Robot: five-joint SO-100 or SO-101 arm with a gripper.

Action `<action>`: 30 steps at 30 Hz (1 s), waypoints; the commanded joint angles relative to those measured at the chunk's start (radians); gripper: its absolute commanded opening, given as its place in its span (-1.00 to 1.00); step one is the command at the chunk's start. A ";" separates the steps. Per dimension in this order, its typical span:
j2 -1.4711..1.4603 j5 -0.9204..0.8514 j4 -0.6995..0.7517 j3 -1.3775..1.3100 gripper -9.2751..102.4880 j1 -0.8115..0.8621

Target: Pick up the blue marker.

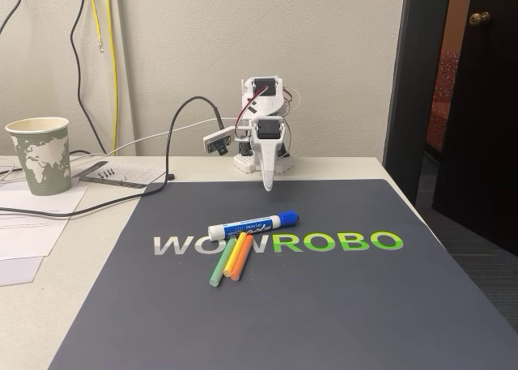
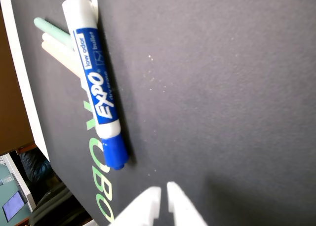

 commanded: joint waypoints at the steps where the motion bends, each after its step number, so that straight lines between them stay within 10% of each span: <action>1: 0.057 0.021 0.003 -0.002 -0.83 0.008; 30: 0.057 0.035 -0.005 -0.002 -0.83 0.017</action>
